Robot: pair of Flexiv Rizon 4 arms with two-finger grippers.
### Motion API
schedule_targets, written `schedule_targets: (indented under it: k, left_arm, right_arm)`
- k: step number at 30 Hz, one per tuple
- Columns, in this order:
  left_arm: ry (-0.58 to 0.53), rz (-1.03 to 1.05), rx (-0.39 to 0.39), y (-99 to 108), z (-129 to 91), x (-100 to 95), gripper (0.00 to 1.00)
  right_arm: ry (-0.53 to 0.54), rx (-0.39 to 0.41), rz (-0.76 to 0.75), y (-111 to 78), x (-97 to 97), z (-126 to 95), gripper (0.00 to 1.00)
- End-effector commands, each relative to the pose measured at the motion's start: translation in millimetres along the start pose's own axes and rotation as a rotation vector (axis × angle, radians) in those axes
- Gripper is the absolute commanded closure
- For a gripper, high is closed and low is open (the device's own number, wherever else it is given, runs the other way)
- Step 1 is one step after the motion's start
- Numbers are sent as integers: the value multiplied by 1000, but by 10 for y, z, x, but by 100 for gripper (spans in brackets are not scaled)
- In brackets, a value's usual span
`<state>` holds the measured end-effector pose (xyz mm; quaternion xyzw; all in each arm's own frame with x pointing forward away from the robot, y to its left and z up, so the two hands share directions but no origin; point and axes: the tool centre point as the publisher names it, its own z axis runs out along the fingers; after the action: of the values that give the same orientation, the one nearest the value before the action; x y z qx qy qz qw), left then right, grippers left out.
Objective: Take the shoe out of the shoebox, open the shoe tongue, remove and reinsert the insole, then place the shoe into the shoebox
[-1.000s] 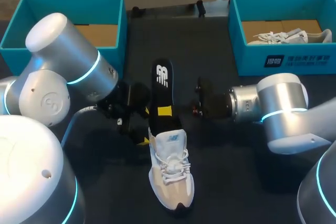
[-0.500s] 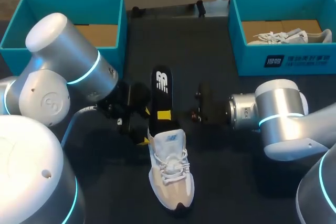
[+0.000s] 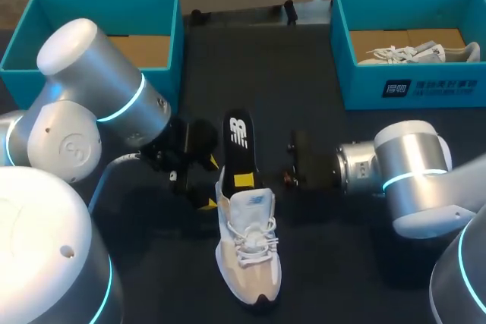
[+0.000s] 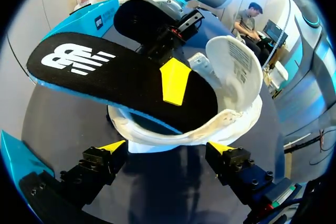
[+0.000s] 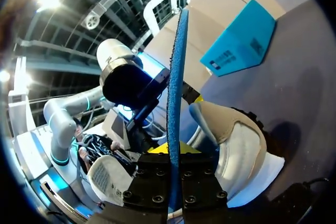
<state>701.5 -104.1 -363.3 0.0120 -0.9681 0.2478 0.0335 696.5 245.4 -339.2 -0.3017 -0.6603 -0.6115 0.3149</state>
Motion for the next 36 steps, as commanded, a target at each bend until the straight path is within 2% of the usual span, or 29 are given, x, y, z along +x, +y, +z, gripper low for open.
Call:
schedule_targets:
  k: [1, 9, 12, 13, 14, 22, 25, 31, 36]
  left_arm:
    - [-2, 0, -1, 1, 1, 9, 0]
    - [-2, 0, -1, 1, 1, 9, 0]
    - [-2, 0, -1, 1, 1, 9, 0]
    - [-2, 0, -1, 1, 1, 9, 0]
    - [-2, 0, -1, 1, 1, 9, 0]
    - [-2, 0, -1, 1, 1, 9, 0]
    - [-2, 0, -1, 1, 1, 9, 0]
    - [-2, 0, -1, 1, 1, 9, 0]
    - [-2, 0, -1, 1, 1, 9, 0]
  right_arm:
    - [-1, 3, 2, -85, -2, -23, 100]
    - [12, 40, 15, -152, -7, 11, 100]
    - [22, 37, 1, -117, 26, -1, 84]
    - [29, 34, -10, -88, 52, -6, 75]
    - [34, 34, -18, -71, 68, -7, 70]
    - [51, 50, -67, 52, 129, 47, 69]
    - [53, 28, -72, 109, 123, 35, 67]
    - [58, 0, -95, 211, 146, 36, 75]
    - [59, -55, -79, 304, 105, 29, 97]
